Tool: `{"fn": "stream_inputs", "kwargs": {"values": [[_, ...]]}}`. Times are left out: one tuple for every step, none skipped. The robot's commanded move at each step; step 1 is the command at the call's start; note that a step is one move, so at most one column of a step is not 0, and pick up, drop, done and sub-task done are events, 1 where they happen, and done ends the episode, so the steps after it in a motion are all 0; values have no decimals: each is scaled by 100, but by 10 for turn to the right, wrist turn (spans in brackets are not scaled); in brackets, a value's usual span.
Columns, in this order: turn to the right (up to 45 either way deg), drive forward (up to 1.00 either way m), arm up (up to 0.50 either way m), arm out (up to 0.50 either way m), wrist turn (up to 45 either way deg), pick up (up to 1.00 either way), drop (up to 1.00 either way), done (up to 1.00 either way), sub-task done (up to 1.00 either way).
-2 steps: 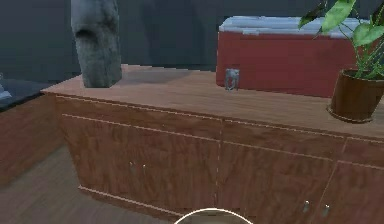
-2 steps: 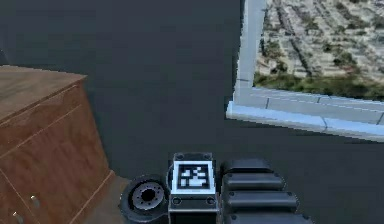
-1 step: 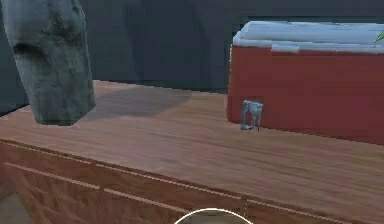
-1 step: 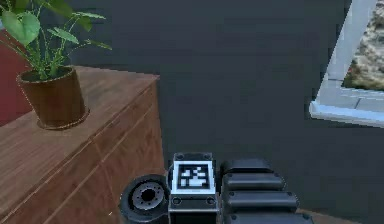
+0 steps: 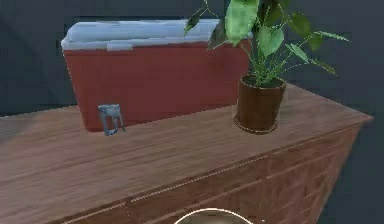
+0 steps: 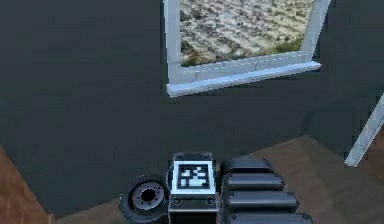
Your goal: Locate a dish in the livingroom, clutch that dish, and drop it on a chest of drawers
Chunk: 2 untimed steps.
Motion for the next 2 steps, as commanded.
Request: {"fn": "stream_inputs", "kwargs": {"values": [[-360,0,0,0,0,0,0,0,0],[330,0,0,0,0,0,0,0,0]]}}
